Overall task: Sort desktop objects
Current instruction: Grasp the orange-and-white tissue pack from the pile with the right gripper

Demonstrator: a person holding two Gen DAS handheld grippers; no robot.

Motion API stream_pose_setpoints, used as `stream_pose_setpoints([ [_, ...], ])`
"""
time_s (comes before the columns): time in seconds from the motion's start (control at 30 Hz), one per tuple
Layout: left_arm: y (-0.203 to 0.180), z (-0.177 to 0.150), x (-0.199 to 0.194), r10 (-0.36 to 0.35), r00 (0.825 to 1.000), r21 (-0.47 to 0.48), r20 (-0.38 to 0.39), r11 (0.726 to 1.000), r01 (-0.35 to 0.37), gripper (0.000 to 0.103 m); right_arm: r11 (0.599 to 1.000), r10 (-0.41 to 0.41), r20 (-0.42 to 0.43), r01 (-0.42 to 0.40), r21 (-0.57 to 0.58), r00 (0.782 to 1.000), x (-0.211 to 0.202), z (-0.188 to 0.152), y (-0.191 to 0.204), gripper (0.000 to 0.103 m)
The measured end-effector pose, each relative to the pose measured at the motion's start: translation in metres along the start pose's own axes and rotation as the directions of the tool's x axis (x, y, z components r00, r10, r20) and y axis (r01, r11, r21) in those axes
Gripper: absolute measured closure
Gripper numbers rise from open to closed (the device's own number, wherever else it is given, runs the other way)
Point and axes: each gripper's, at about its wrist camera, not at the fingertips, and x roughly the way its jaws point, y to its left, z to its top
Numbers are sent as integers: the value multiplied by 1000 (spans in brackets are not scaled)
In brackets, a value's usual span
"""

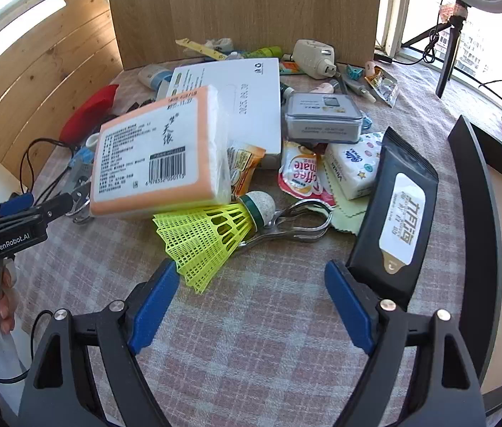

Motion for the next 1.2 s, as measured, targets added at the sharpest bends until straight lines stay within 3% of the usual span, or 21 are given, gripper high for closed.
stream_pose_setpoints([
  [0.1,-1,6,-21,-14,1000,-16,21,1000,15,13,998,43,14,-43,52,999,-16,19,-11,36],
  [0.2,-4,26,-32,-34,999,-19,38,999,35,16,995,82,26,-83,52,996,-17,43,-30,39],
  [0.43,-16,47,-70,-92,992,-36,90,995,95,17,987,149,99,-143,-70,984,-61,80,-18,40],
  [0.5,-18,50,-75,-124,989,-48,82,991,128,22,982,174,93,-165,-92,980,-65,93,-16,40],
  [0.67,-25,55,-74,-87,994,-36,71,995,90,26,974,157,20,-151,-171,987,-46,112,-3,58],
  [0.73,-27,53,-65,-84,995,-45,47,995,86,32,969,172,-25,-174,-176,985,-31,114,-1,62],
  [1.0,-55,34,-20,-152,985,-51,-78,988,148,37,958,204,-165,-231,-171,965,25,110,4,63],
  [1.2,-73,28,-3,-194,972,-50,-131,981,189,37,949,246,-208,-279,-149,947,47,108,7,63],
])
